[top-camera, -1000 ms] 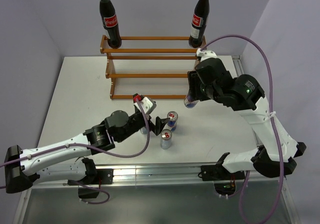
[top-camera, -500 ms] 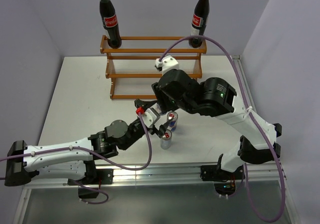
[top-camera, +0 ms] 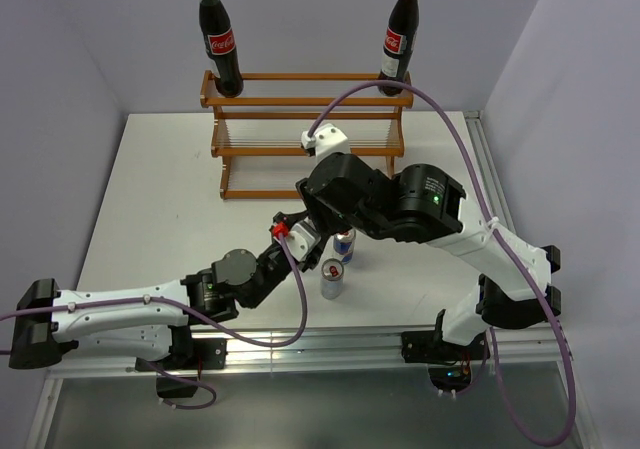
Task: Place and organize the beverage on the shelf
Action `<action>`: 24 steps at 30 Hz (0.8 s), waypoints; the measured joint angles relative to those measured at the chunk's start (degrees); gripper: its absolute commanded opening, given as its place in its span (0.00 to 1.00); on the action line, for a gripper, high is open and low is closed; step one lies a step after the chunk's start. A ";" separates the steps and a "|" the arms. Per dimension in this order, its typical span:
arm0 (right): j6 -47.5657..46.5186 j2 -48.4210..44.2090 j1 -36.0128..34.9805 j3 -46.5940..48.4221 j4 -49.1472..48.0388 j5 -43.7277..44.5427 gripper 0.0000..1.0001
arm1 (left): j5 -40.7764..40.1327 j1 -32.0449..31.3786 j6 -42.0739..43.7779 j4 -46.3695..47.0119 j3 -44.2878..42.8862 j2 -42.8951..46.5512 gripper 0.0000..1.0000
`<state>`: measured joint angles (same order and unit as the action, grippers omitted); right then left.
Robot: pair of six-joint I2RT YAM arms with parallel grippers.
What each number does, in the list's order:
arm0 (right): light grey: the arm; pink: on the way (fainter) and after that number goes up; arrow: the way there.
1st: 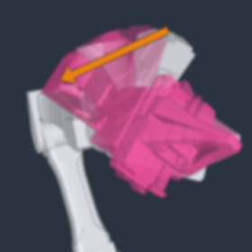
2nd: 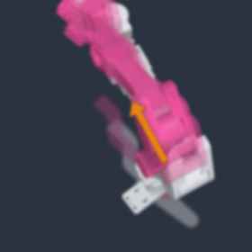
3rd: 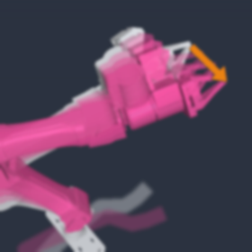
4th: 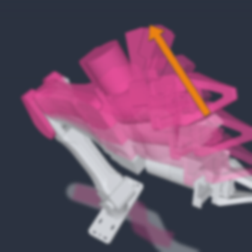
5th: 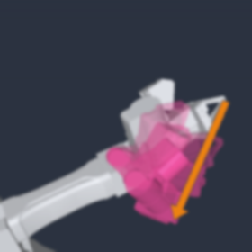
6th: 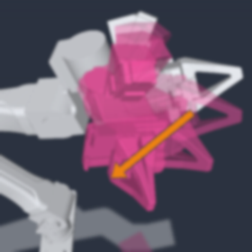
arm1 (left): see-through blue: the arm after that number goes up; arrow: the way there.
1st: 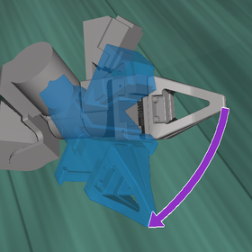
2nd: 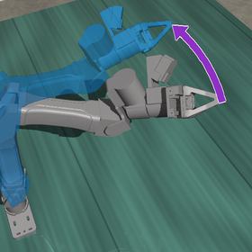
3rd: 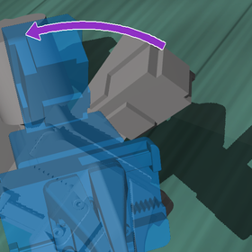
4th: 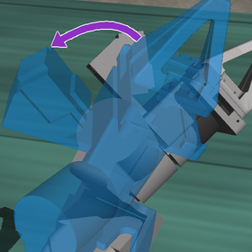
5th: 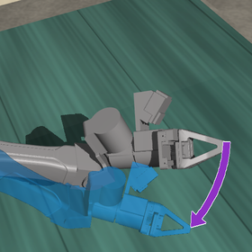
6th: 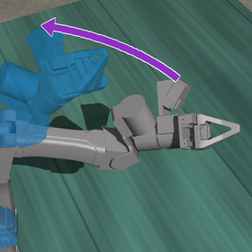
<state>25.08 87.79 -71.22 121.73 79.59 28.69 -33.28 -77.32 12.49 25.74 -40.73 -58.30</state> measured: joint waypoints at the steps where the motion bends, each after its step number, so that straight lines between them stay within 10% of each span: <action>1: 0.02 -0.11 -0.07 -0.33 -0.07 0.02 0.02 | -0.09 -0.09 0.11 -0.11 0.00 -0.07 0.23; 8: -1.22 -4.70 -0.09 -8.70 -6.19 -1.66 0.38 | -1.14 -0.87 -1.25 -1.20 0.57 0.13 0.00; 24: -2.56 -11.54 0.35 -18.23 -17.70 -7.41 0.89 | -2.60 -0.98 -4.63 -1.03 1.18 6.14 0.00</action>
<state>22.52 76.25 -70.87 103.50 61.89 21.28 -35.88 -78.30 7.86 24.71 -39.55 -52.16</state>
